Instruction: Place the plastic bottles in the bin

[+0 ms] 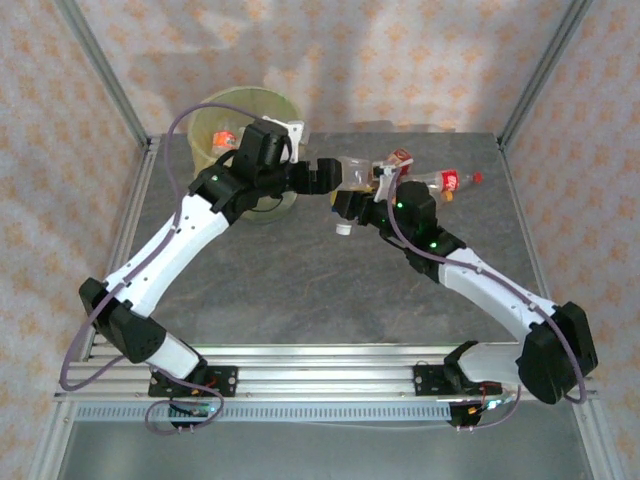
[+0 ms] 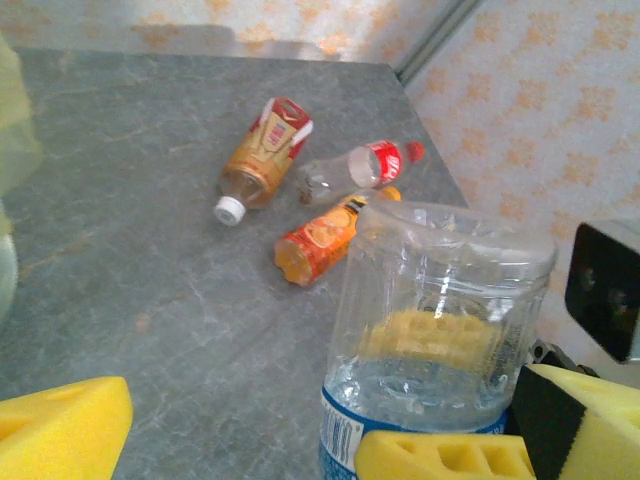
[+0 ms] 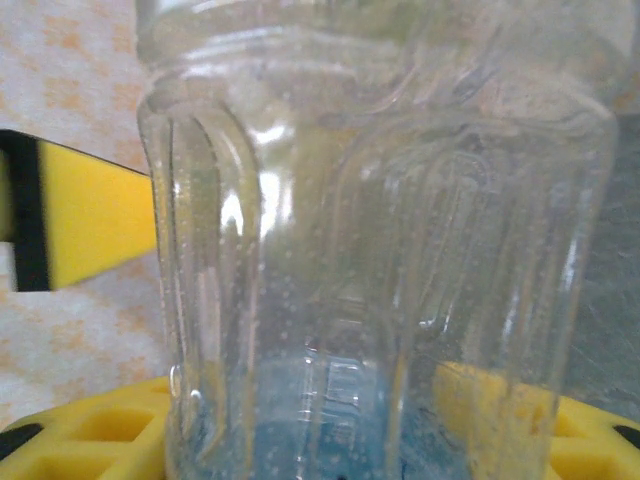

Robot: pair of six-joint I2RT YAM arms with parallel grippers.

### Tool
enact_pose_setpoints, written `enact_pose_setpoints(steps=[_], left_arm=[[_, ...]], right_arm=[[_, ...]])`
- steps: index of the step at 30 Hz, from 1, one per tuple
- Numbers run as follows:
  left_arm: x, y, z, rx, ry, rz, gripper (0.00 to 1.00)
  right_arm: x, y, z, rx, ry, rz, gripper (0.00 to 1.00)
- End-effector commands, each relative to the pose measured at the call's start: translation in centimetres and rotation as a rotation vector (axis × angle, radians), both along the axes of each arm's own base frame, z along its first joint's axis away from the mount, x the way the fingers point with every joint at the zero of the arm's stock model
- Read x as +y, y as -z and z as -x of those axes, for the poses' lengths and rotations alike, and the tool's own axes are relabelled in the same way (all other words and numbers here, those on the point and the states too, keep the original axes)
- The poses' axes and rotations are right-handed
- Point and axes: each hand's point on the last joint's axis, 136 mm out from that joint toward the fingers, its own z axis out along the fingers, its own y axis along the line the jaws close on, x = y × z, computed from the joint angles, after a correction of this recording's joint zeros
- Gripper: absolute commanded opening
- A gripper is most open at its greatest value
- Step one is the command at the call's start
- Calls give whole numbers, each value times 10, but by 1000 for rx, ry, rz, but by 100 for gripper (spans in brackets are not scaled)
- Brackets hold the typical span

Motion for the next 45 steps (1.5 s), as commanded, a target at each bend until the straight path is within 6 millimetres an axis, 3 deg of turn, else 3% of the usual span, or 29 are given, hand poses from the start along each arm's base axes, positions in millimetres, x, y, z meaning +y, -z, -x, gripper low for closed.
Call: enact_pose_setpoints(steps=[1,6,14,23,29,33,38,45], left_arm=[[-17,-25,7,-32,82,83,100],[-31,-28,11,-25,138,105,100],[-36,-22,3,-7,124,111,98],[-46,-23,6,8,167,153,77],[-45,-28,10,-2,178,158,50],[-34,-38,10,-55,143,129,44],[-9,-61,9,-165,62,56,40],[42,-96,-4,-306,-111,-77,38]], right_arm=[[9,-28,12,-87,-73,-46,45],[19,-35,18,-97,-115,-55,45],[30,-46,29,-118,-169,-68,45],[34,-58,31,-140,-182,-88,46],[35,-56,27,-130,-167,-78,50],[32,-50,24,-112,-144,-51,64],[24,-48,24,-92,-110,-21,99],[20,-49,34,-84,-133,37,99]])
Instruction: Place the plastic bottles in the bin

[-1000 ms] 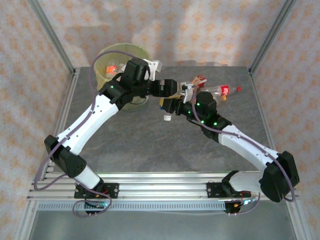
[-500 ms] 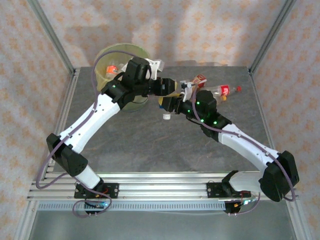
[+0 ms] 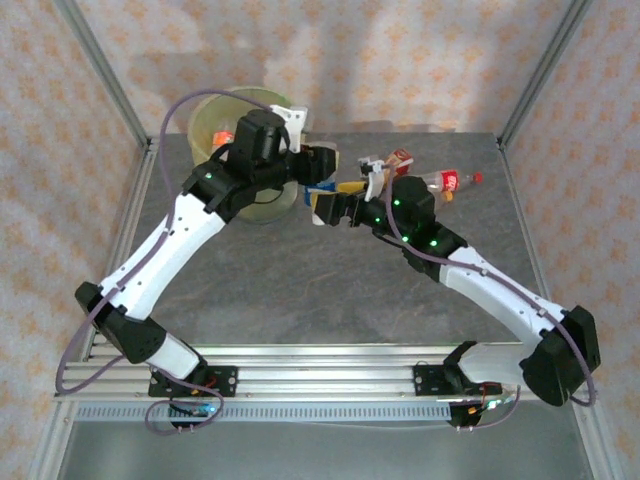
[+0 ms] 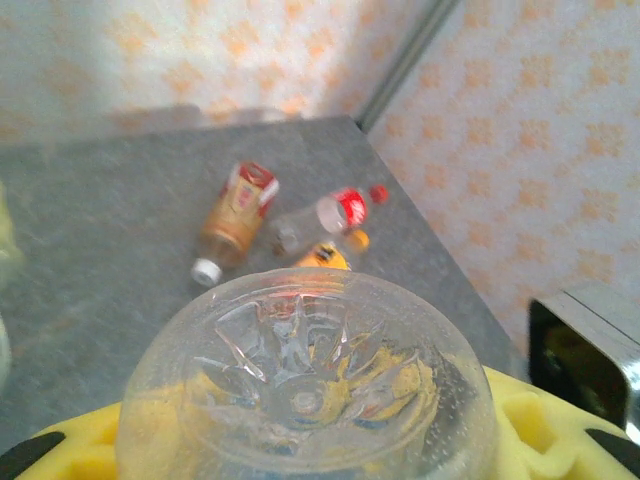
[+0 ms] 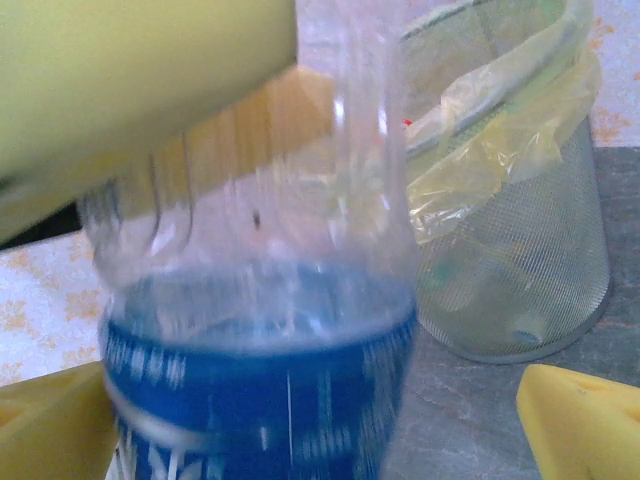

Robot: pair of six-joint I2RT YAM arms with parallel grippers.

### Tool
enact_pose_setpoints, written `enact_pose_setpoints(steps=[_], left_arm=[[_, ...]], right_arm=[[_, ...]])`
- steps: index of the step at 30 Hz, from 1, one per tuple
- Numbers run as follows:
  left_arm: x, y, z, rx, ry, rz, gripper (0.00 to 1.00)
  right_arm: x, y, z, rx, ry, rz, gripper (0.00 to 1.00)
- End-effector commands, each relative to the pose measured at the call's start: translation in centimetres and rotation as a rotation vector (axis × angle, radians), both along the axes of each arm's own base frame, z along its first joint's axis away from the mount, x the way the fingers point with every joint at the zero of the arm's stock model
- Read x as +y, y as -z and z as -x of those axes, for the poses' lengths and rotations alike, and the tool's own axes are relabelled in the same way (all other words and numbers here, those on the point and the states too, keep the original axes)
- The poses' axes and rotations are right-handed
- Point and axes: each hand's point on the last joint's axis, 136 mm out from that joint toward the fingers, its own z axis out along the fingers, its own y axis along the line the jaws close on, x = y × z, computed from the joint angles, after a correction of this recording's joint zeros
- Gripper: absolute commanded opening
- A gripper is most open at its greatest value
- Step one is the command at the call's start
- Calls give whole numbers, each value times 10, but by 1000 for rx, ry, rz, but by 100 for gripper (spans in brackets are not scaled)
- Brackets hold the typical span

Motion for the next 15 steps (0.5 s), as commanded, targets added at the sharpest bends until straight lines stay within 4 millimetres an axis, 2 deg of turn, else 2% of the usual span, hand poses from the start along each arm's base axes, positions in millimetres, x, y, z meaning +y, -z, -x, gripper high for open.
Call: enact_pose_setpoints(steps=[1,5,6,9,12,15], left_arm=[[49,-46,-6,-148,-153,-63,37],[89,-72,-23,-220,-267,-52,36],[100,-79,-28,-244,-295,-53,36],[135,-96,-43,-303,-404,-98,36],[164,-104,-62,-334,-495,-175,36],[186,-99,-83,-324,-561,-261,36]], right_arm=[[-8,-9,5,-22,8,43,99],[-14,0,1,-4,46,89,99],[-19,-8,4,-18,60,80,99],[-28,-5,-1,-6,119,96,99],[-43,3,-13,34,234,131,99],[-61,15,-23,81,352,177,99]])
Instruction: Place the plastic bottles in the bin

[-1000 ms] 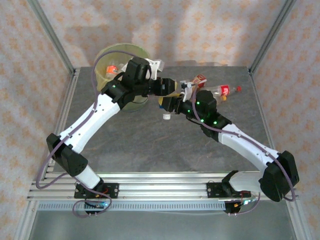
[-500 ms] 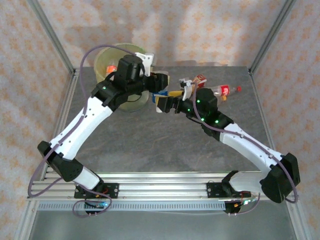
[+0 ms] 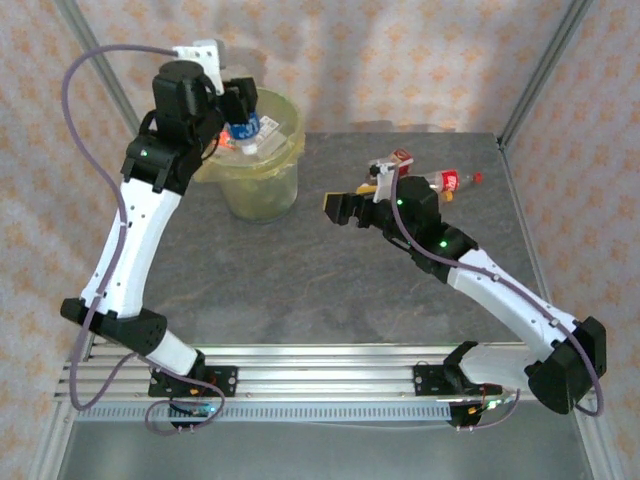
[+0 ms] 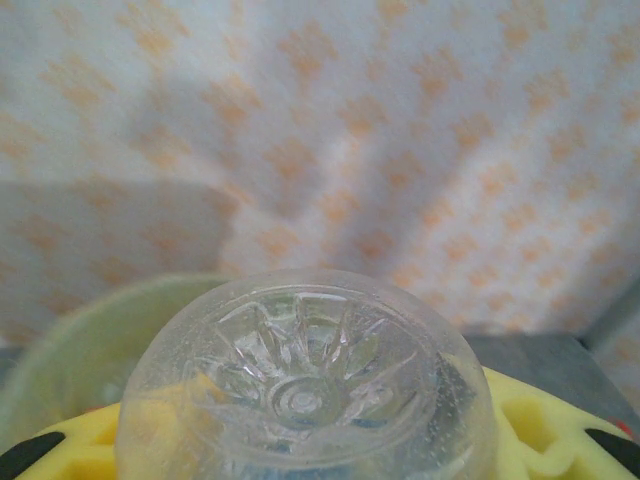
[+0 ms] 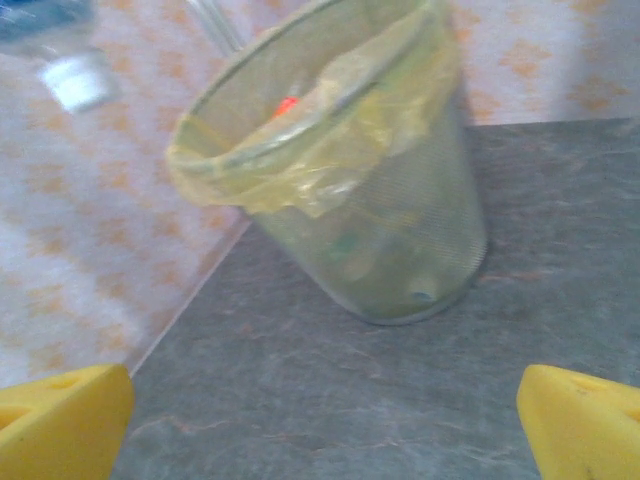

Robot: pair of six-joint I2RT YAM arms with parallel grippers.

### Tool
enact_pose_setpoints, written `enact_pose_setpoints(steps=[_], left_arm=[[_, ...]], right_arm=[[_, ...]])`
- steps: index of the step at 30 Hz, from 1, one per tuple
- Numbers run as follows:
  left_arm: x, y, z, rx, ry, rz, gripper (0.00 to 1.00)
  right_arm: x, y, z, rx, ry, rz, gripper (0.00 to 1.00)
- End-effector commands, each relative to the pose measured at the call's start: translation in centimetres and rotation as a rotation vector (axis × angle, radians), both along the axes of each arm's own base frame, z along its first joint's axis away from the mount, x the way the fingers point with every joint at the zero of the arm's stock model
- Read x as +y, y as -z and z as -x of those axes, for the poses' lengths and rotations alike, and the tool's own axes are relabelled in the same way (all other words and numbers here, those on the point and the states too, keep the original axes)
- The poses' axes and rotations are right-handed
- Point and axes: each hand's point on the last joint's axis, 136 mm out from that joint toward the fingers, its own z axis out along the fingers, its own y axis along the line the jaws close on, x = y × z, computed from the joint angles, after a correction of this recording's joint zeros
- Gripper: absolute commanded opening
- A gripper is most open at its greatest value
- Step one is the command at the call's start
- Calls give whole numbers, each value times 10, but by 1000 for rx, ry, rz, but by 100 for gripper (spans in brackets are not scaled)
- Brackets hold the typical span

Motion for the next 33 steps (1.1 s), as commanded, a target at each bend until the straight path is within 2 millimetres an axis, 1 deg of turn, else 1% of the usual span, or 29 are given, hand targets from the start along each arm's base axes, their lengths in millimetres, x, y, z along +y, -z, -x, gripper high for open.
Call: enact_pose_setpoints(steps=[1,3,5,7,8,10,14,19,23,26,27,30,31,32,33], left_arm=[[27,6,-27,19,-109,-129,37],[38,13,-43,52,-147,-176,37],[45,23,-57,94,-158,-221,37],[52,30,-69,127,-175,-259,37],[55,40,-81,153,-182,-281,37],[62,49,-92,172,-199,-315,37],[69,69,-110,206,-216,-400,38],[77,104,-121,300,-232,-514,40],[80,130,-128,369,-226,-576,50],[79,141,-130,394,-218,-584,67],[78,143,-130,399,-211,-580,73],[76,144,-129,402,-203,-564,83],[76,143,-129,402,-200,-559,85],[75,142,-128,400,-199,-554,86],[75,141,-128,399,-199,-551,87]], right_arm=[[-32,-2,-15,21,196,49,99],[-45,6,-21,52,281,82,99],[-53,9,-21,72,323,107,99],[-56,11,-21,81,337,116,99],[-56,13,-21,84,337,117,99],[-56,16,-21,89,340,117,99],[-60,21,-22,98,366,120,99],[-80,29,-25,127,469,144,99],[-104,38,-29,174,582,141,99],[-121,46,-31,218,650,124,99],[-127,49,-32,232,674,121,99],[-141,55,-32,260,733,122,99],[-145,56,-32,264,749,124,99],[-148,64,-34,285,769,146,99],[-152,66,-34,295,787,154,99]])
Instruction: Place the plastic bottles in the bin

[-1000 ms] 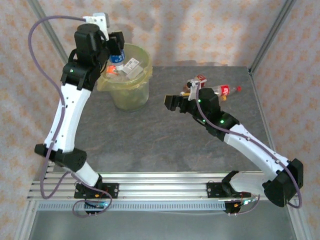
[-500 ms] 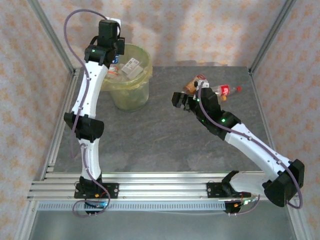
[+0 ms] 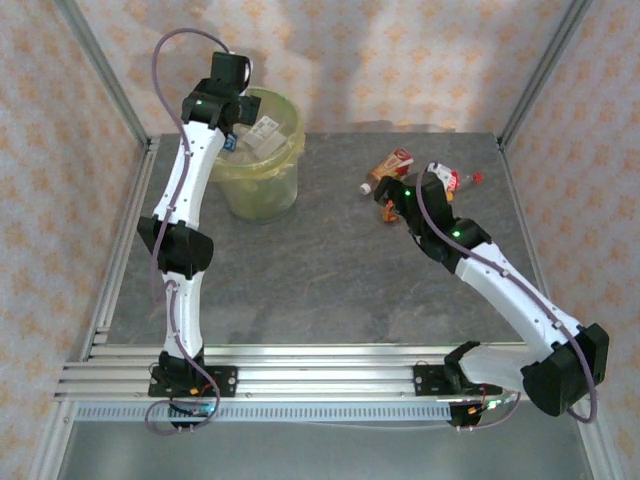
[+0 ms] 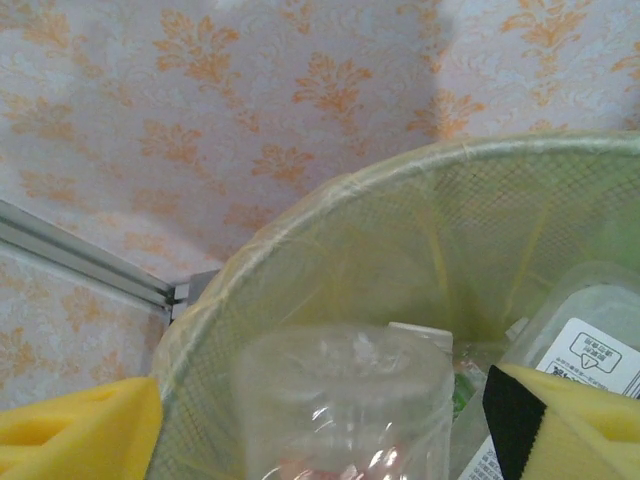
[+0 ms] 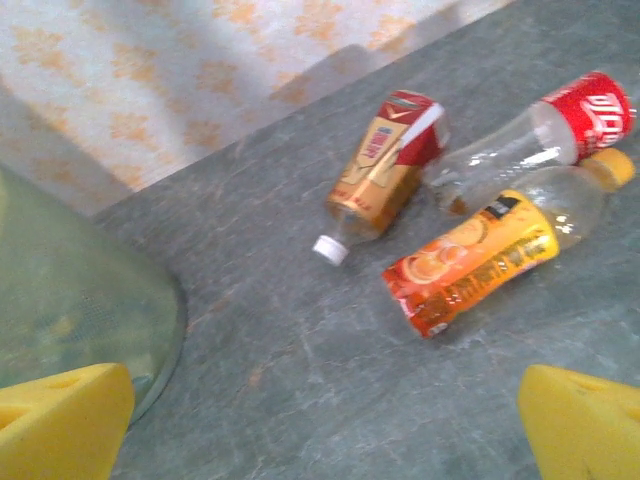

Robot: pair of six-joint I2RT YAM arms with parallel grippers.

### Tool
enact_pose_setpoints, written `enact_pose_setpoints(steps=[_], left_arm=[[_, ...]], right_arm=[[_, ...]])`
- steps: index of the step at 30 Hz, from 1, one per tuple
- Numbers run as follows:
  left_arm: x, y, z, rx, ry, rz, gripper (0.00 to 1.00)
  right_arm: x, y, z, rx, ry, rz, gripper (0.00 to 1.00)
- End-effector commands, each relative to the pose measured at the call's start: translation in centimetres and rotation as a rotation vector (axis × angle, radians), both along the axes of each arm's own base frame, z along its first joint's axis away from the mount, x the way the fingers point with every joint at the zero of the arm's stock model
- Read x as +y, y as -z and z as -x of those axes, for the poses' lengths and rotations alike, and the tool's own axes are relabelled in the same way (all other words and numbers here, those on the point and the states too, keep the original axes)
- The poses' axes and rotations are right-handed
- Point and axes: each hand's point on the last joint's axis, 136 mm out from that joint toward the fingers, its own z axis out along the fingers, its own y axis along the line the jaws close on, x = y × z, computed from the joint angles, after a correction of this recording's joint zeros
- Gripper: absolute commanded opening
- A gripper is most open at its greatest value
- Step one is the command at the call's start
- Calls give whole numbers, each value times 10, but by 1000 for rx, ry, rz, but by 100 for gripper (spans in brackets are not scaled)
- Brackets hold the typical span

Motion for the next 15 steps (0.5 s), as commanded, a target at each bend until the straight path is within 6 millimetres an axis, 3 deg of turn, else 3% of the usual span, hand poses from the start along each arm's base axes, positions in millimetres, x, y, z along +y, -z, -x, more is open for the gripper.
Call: enact_pose_setpoints(steps=[1,9,15], left_arm=[[6,-21,11,-27,-14,4,87],[-2,-28,17,-38,14,64,87],[4,-19,17,-19,-23,44,85]], right_arm=[[-20,19,2,71,107,37,99],[-36,44,-7,148,195,61,99],[-32,57,-20,186,188,70,99]])
